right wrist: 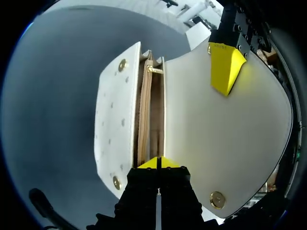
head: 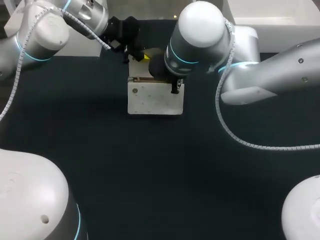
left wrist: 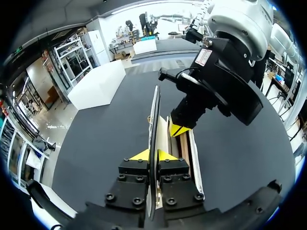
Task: Pick up the bag, open it, inspect its contents, close it, and place it on the opposite side
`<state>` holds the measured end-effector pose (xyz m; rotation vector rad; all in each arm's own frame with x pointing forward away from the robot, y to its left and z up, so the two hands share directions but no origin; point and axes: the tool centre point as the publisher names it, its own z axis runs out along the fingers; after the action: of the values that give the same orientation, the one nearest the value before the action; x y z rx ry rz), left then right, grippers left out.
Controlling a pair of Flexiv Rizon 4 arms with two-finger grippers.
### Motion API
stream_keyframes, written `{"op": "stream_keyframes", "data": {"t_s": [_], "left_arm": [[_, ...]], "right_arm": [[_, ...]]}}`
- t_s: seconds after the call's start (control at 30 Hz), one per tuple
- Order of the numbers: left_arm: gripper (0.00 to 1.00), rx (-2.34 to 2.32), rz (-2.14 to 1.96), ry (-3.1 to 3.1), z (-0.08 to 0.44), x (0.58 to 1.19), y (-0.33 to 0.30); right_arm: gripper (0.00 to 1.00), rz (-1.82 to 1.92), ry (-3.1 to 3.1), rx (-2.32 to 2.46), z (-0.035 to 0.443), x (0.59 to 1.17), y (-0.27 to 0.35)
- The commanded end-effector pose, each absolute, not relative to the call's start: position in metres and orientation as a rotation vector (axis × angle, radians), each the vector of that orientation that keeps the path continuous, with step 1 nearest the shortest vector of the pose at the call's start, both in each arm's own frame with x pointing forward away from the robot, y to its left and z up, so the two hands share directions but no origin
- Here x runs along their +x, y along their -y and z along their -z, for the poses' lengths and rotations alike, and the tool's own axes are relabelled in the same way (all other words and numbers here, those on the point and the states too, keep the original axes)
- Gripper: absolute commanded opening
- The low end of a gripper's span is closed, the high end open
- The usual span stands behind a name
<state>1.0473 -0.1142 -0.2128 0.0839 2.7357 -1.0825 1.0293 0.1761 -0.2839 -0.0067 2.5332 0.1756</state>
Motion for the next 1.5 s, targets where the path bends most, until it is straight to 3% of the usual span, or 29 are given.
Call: {"op": "stream_keyframes", "data": {"t_s": [0.03,1.5], "left_arm": [[0.0,0.08,1.09,-2.72,0.211,1.042,0.113],[0.0,-0.059,1.303,-2.775,0.211,1.051,0.109]], "right_arm": [[0.0,-0.201,-2.476,0.02,0.28,1.024,-0.171],[0.0,-0.19,-2.413,-0.075,0.296,1.016,-0.174]]}}
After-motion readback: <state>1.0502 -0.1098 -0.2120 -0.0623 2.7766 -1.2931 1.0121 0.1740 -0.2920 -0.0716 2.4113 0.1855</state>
